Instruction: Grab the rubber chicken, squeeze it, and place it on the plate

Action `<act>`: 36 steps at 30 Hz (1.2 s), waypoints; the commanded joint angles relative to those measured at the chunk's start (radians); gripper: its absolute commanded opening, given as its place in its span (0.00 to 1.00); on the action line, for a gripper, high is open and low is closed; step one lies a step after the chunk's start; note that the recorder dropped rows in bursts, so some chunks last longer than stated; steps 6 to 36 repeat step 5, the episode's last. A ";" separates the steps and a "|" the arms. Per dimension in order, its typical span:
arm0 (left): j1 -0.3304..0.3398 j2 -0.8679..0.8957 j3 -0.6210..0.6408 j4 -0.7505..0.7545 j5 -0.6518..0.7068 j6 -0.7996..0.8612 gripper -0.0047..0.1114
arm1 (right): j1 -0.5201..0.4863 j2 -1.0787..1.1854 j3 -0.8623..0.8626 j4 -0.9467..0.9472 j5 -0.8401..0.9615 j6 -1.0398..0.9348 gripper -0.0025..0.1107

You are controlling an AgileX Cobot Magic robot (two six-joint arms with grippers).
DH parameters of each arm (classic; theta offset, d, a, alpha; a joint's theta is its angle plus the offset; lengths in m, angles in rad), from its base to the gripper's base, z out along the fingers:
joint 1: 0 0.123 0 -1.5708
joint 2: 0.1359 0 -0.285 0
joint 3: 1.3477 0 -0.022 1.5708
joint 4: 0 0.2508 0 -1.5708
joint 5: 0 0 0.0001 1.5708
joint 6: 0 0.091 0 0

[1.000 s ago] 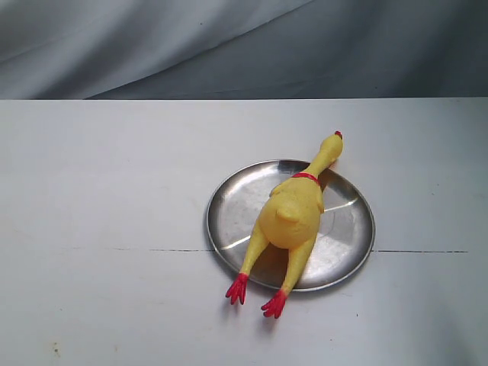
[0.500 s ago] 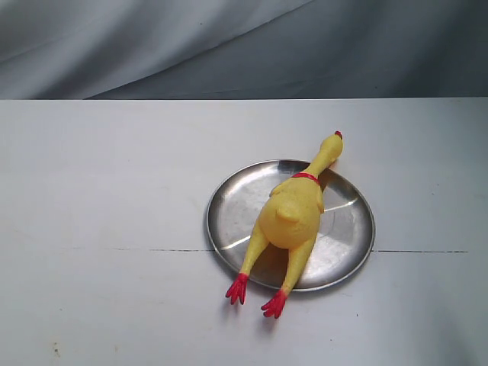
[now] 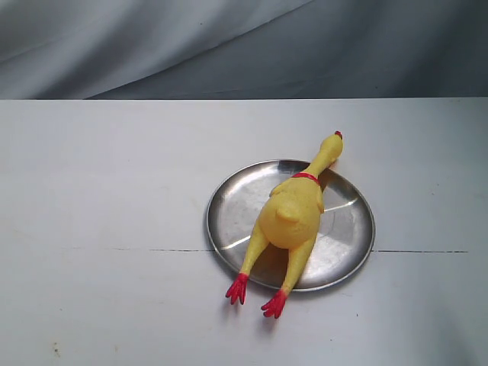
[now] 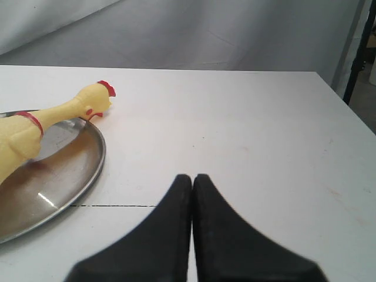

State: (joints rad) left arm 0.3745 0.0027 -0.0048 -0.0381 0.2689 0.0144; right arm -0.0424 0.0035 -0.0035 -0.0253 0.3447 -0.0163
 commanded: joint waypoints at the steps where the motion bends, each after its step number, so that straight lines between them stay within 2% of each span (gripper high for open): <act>1: 0.003 -0.003 0.005 -0.005 -0.003 -0.004 0.05 | -0.007 -0.003 0.003 -0.008 -0.003 0.002 0.02; 36: 0.003 -0.003 0.005 -0.005 -0.003 -0.004 0.05 | -0.007 -0.003 0.003 -0.008 -0.003 0.002 0.02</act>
